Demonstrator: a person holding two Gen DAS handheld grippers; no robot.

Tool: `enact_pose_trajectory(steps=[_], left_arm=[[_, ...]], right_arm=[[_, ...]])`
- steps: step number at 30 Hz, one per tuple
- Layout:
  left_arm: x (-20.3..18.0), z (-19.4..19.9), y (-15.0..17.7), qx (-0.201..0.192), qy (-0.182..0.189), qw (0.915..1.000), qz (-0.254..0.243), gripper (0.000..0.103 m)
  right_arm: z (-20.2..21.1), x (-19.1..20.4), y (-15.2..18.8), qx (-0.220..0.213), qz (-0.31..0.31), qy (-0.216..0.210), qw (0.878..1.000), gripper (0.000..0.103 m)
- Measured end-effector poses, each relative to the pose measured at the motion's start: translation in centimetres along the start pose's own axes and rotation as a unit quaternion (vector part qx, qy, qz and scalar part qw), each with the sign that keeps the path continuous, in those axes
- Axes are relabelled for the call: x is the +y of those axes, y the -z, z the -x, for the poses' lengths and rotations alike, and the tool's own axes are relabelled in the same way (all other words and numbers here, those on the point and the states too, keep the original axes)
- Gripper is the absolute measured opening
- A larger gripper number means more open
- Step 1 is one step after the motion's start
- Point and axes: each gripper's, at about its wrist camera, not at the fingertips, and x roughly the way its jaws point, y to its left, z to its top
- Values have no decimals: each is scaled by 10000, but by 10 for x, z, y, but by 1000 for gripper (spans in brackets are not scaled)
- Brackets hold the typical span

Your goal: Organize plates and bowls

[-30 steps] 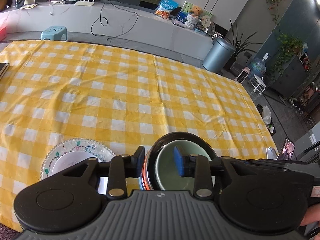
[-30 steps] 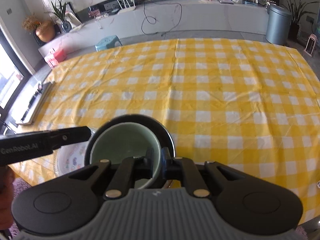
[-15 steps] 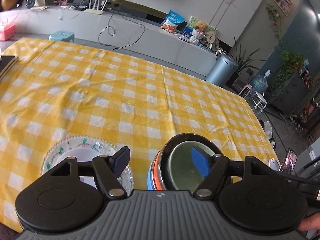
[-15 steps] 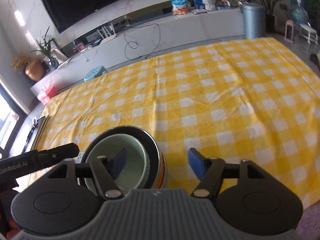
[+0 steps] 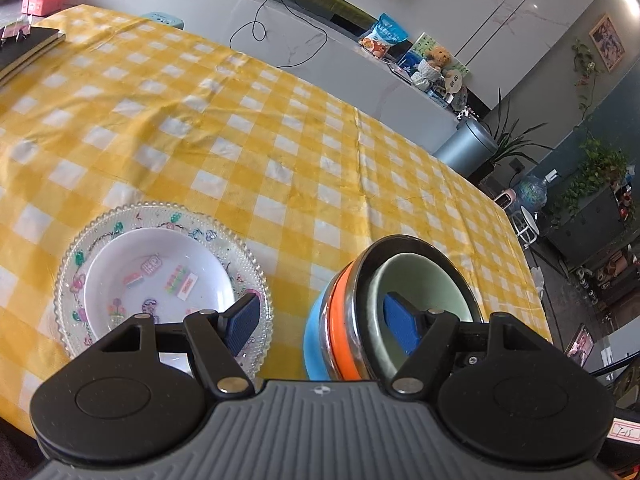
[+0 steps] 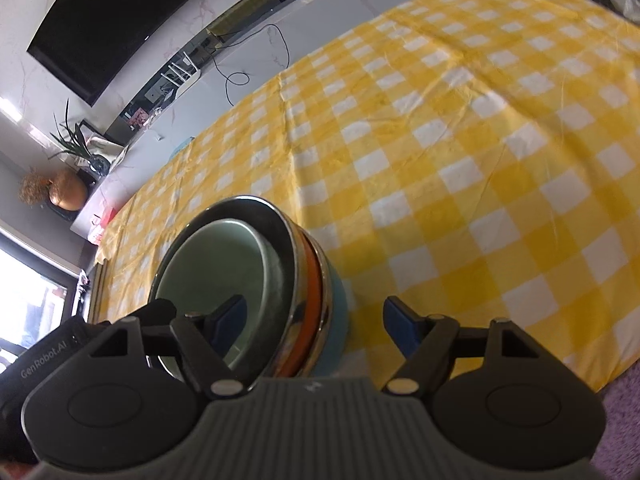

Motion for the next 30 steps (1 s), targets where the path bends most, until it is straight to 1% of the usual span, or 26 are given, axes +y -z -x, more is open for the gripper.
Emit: enact_pose_trajectory(steps=[4,7,13,16,26,29,30], left_arm=[[-3,-7,2,103,-46,9999,36,83],[-2,-13,3,201,-34,9997,107,83],[-2,-23,4,379,58,9991,200,83],[-1,-27,4,448,42,9988,202,83],[2,-30,1,463,116,9985,256,81],[4,-31,0,502,40,9983,282,81],[6,-32,-1,529,5,9981,302,83]], right_arm=[[-6,-2,0,58,-63,-32,10000,74],[-9,-3,0,116,-126,-129,9998,74],[-14,-7,-1,214,-264,-179,9993,74],[-14,-8,-1,236,-287,-188,9991,73],[-14,-10,-2,321,-595,-384,9970,61],[-14,-11,-1,325,-667,-447,9962,57],[-14,-11,-2,332,-687,-445,9961,57]])
